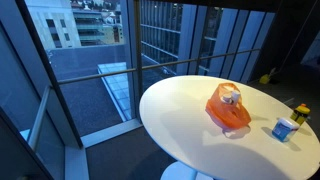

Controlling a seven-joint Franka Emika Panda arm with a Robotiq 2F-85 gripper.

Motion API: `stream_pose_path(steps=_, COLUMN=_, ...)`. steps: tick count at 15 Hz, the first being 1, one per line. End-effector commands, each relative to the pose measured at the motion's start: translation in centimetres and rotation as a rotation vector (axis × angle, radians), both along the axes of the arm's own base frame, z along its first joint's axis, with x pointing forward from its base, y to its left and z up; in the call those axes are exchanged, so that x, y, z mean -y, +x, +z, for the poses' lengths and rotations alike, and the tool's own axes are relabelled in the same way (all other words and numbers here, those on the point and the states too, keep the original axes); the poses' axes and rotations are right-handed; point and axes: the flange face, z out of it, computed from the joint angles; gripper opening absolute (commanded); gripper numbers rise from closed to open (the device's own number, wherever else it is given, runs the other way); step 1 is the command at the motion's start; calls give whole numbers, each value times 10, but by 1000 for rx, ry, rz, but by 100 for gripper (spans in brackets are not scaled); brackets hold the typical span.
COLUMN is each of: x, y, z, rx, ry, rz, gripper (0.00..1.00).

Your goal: Put the blue box in the plastic bag

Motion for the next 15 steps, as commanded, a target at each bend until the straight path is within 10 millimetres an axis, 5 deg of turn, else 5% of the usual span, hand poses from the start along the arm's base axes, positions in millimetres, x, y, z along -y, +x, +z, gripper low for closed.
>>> stream_pose_path(steps=1, x=0, y=0, z=0, rx=0, ry=0, rz=0, gripper=100)
stream_pose_path(steps=6, x=1, y=1, z=-2, rx=-1, ry=-2, rz=-1, gripper=100)
stream_pose_path(steps=15, x=27, y=14, z=-49, rx=60, ry=-7, rz=-74, gripper=100)
